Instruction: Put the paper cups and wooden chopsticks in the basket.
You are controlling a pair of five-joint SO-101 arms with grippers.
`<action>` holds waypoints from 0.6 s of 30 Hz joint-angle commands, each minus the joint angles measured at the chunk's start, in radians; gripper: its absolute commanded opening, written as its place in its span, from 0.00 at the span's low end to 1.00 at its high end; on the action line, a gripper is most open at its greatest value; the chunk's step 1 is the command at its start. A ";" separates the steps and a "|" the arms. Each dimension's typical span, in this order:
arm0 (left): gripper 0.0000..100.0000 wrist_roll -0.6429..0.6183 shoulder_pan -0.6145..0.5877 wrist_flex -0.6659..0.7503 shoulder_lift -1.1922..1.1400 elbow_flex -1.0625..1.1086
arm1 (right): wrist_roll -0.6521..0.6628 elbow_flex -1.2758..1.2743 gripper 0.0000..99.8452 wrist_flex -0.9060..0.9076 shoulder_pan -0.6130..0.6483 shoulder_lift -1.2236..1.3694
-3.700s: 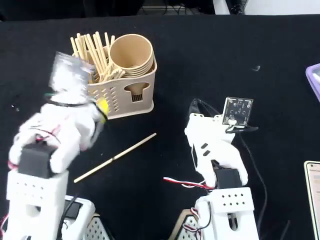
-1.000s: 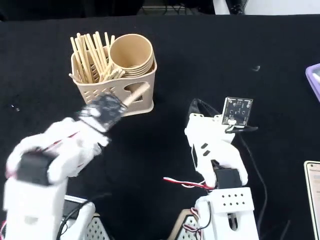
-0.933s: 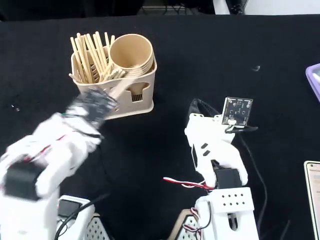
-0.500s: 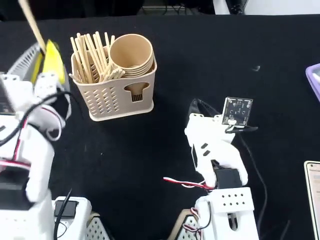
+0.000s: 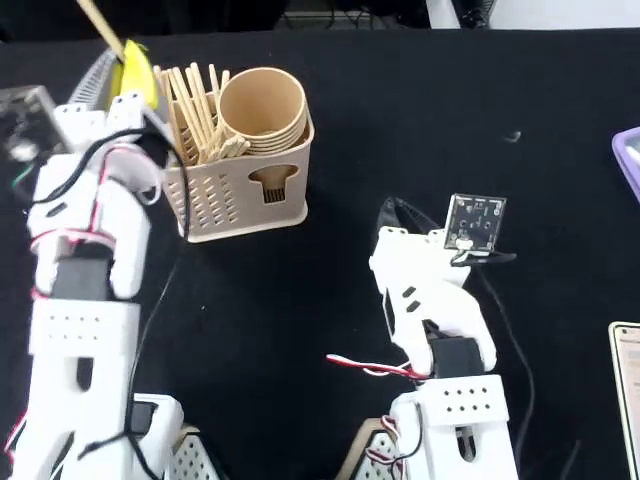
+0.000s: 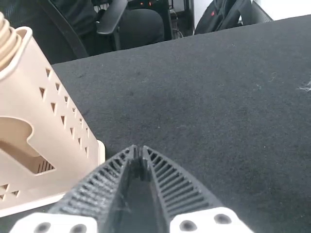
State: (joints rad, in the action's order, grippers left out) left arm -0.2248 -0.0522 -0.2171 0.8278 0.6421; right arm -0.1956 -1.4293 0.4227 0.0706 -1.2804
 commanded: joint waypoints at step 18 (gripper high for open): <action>0.12 -0.008 -0.064 -0.476 -0.074 -0.318 | 0.011 0.008 0.01 -0.054 0.009 -0.019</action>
State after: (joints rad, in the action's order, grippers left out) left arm -0.2248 -0.0552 -0.5393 0.7419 0.4902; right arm -0.1956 -1.4293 0.3920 0.0706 -1.2804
